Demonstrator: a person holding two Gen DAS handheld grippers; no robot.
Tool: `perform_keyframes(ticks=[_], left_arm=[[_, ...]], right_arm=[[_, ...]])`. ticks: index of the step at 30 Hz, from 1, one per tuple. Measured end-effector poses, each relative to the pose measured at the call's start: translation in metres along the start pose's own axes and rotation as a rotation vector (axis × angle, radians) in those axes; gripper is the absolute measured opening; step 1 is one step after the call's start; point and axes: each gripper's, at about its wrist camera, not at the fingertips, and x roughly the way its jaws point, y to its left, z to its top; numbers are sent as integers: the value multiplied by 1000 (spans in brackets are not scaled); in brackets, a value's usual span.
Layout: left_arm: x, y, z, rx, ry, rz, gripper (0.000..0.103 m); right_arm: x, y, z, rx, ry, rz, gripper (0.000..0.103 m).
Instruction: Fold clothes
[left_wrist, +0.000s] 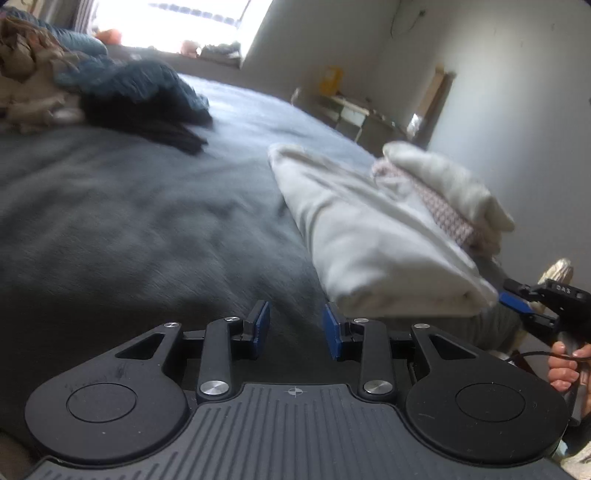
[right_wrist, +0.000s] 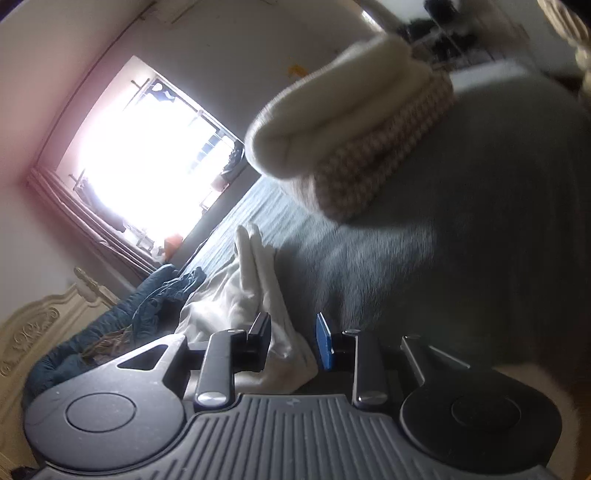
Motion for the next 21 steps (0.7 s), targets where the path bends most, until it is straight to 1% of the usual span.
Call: perform_keyframes(ticks=[2,4,6,7,9,10,12,14,15,17,19,21], left_arm=[[-7,-3,15,23,-69,-15,32],[-3,-16,30,62,-117,-73,32],[15,-35,44,104,-141,-139,33],[27,-44,46,123,-135,-168,33],[52,-52,42,134,-88,-180,33],[65,-55,40,138,-63,-180,33],[85,-51,27,139,-12,-126,32],[89,-43,18,141,-8,-139,32],[87,-41,16,145,-13,-141,32],[85,-39,15,160,-19,-143,32],[85,-35,15,147,-24,-157,32],[85,-32,14,140,-29,-166,32]], right_arm=[[-9,24,6,-106,-39,8,30],[3,53,0,-240,-54,21,28],[15,81,-7,-374,-68,35,28],[20,96,-10,-441,-75,41,27],[33,122,-17,-569,-86,51,27],[43,120,-22,-582,-59,28,26],[63,113,-32,-605,0,-22,26],[87,87,-40,-586,146,-100,14],[86,78,-39,-561,143,-80,14],[83,88,-26,-570,177,-80,15],[79,102,-9,-562,152,-56,18],[84,116,13,-571,108,-30,20]])
